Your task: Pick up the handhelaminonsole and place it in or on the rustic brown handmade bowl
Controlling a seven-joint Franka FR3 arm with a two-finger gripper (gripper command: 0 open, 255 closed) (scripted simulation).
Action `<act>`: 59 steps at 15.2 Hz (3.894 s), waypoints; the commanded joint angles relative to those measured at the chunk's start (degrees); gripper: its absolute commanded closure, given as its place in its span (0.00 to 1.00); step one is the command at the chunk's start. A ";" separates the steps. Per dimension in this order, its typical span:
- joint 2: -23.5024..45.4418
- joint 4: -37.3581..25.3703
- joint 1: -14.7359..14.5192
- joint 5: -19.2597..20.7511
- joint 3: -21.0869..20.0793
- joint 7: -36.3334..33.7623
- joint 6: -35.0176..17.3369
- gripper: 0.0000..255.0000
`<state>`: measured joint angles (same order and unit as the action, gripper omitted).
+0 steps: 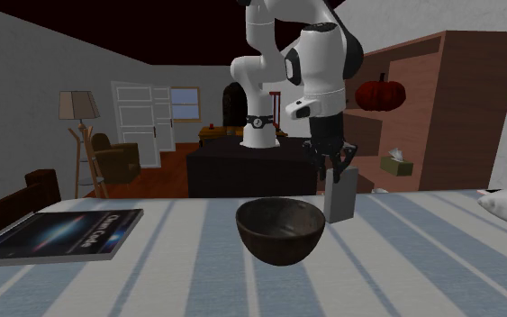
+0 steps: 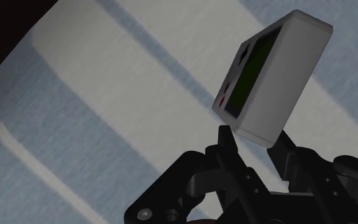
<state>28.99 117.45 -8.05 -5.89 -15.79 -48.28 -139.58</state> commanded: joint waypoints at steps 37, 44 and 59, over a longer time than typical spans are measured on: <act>-14.21 -9.41 3.63 -2.01 -0.44 1.16 23.80 1.00; -6.31 -24.95 6.75 0.34 2.35 5.58 32.49 1.00; 10.32 -50.83 9.30 3.09 5.10 10.65 42.74 1.00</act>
<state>38.99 66.40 1.28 -2.84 -10.72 -37.69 -96.24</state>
